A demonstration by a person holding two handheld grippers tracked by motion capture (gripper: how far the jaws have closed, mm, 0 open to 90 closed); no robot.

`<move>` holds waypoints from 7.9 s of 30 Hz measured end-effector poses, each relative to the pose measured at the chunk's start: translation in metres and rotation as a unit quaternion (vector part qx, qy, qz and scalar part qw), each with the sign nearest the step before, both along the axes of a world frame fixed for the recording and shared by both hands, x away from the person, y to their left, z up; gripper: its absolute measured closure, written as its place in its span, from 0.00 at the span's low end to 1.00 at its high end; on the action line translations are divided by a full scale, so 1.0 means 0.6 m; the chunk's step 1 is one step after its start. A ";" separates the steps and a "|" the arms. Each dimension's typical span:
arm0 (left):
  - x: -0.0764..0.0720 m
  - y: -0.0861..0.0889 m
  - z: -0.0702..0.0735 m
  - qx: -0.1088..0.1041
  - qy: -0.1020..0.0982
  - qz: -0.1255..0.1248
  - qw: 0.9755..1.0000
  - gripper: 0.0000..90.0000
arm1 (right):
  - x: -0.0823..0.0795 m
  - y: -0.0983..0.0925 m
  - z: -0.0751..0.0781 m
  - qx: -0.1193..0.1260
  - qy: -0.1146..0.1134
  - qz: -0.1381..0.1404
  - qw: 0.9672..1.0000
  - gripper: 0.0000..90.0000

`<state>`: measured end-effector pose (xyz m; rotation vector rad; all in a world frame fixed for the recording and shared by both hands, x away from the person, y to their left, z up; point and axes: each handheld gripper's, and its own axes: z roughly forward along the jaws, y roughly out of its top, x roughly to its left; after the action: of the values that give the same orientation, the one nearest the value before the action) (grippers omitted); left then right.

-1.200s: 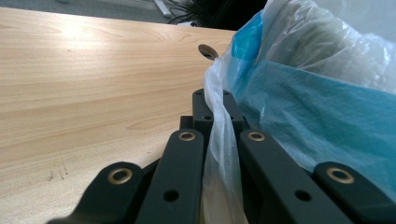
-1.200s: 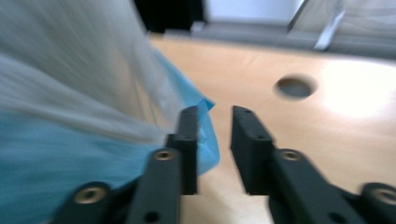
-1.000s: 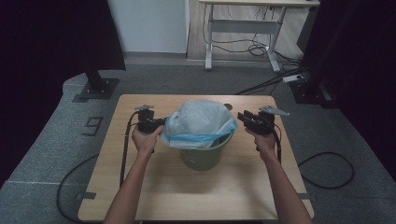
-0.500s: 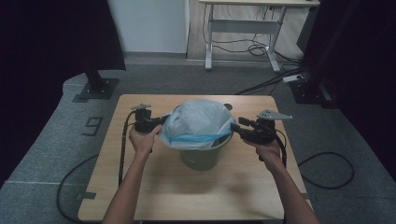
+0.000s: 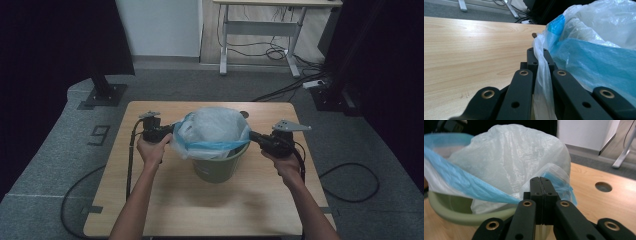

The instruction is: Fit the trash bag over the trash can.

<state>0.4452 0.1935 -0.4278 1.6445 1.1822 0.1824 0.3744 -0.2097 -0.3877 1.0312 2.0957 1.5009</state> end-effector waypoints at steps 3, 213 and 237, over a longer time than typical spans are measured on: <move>-0.001 -0.001 0.000 0.001 0.000 -0.002 1.000 0.99 | -0.009 0.002 -0.001 -0.004 -0.008 0.008 1.000 0.99; 0.081 -0.285 0.080 0.238 0.111 -0.191 0.946 0.39 | -0.087 -0.127 -0.234 0.024 0.024 -0.089 0.995 0.50; -0.029 -0.254 0.129 0.211 0.047 -0.246 0.945 0.39 | -0.092 -0.123 -0.238 0.017 0.034 -0.082 0.996 0.50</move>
<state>0.4280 0.0412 -0.3502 2.2978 0.7953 0.0378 0.3190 -0.2832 -0.5307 1.2520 1.9818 1.4433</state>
